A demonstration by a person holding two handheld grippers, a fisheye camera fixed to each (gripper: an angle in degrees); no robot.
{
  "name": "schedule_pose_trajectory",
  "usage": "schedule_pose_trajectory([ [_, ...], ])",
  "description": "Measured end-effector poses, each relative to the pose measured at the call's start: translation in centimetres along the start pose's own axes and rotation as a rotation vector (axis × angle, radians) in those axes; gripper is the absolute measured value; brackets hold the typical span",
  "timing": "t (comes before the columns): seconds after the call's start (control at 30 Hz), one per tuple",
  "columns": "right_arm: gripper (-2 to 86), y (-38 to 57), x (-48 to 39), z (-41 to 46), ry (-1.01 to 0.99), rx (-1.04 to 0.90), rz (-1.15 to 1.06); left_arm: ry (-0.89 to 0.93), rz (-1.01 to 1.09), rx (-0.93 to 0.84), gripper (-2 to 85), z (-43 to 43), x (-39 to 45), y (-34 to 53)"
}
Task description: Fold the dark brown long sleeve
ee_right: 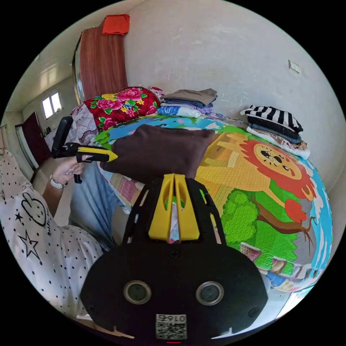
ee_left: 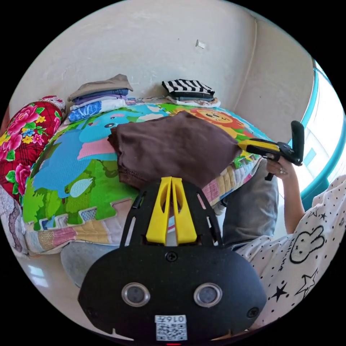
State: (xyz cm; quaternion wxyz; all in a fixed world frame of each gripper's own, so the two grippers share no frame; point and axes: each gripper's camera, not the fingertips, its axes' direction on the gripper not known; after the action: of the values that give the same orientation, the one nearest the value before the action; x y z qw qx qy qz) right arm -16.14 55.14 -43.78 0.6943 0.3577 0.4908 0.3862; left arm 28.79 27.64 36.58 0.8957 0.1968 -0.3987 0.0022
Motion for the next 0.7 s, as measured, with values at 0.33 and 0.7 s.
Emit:
schedule_pose_trajectory([
  [0.33,13.2,1.9,-13.7,-1.9,0.250,0.119,-0.625,-0.147,0.315,0.234,0.3,-3.7,8.0,2.3],
  [0.7,10.9,0.0,-17.6,0.4,0.503,0.026,-0.764,-0.247,0.441,0.179,12.6,-1.9,14.4,2.3],
])
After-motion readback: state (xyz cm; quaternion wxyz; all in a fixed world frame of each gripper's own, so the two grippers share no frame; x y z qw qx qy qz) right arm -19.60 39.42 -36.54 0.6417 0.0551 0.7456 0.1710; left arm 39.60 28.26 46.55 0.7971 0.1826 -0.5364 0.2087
